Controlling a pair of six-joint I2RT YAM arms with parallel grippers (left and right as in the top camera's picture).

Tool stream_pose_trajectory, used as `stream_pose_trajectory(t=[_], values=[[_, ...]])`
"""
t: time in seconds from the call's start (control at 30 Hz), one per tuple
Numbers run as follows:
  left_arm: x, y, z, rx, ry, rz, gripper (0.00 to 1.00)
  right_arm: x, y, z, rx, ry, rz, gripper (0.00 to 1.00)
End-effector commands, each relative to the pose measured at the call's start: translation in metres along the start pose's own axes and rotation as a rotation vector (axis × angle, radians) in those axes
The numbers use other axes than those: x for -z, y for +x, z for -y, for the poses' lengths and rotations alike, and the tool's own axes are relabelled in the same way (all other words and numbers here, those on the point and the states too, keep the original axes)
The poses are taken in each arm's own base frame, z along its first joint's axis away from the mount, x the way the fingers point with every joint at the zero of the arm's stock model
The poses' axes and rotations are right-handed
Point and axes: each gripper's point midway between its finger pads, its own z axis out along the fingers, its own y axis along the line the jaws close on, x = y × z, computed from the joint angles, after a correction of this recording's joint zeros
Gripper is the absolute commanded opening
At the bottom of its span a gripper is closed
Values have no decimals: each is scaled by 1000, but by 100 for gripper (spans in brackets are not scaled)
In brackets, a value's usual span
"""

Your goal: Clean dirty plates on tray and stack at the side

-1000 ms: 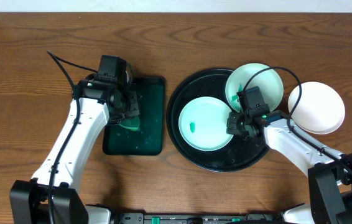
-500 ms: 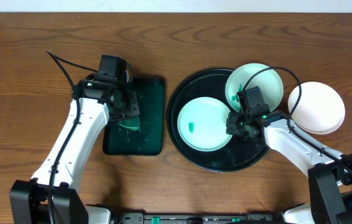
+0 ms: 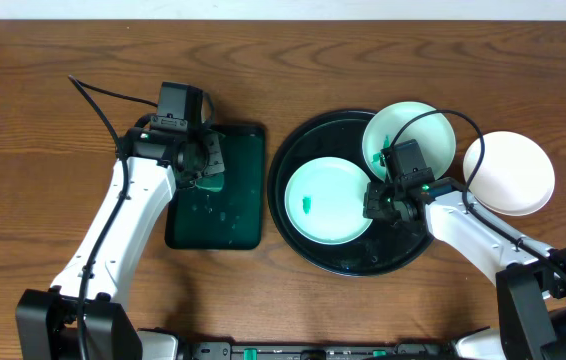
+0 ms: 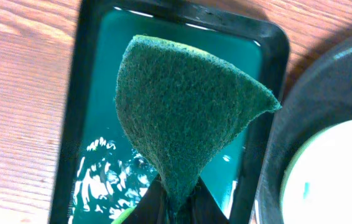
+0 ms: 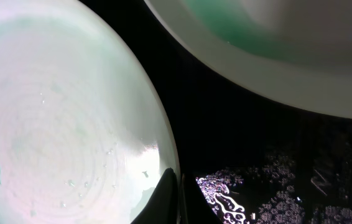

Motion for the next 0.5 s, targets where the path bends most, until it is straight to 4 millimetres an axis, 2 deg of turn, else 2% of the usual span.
stream_pose_trajectory(t=[0.0, 0.03, 0.1, 0.13, 0.23, 0.33, 0.4, 0.47], values=[[25, -28, 1, 15, -33, 75, 7, 0, 6, -5, -3, -29, -22, 1], [29, -30, 2, 15, -35, 69, 7, 0, 5, -6, -2, -29, -18, 1], [39, -38, 5, 14, -39, 55, 7, 0, 4, -6, -1, -29, -11, 18], [41, -41, 7, 14, -39, 49, 7, 0, 2, -4, 0, -19, 0, 24], [41, -39, 14, 8, -17, 36, 7, 0, -6, 1, 1, 16, 40, 27], [40, -32, 31, 2, 48, 6, 7, 0, -8, 1, 2, 15, 48, 22], [39, -22, 49, 13, 93, -22, 7, 0, -7, 1, 2, 17, 44, 1], [37, -13, 63, -7, 115, -42, 7, 0, -6, 2, 1, 20, 38, 1]])
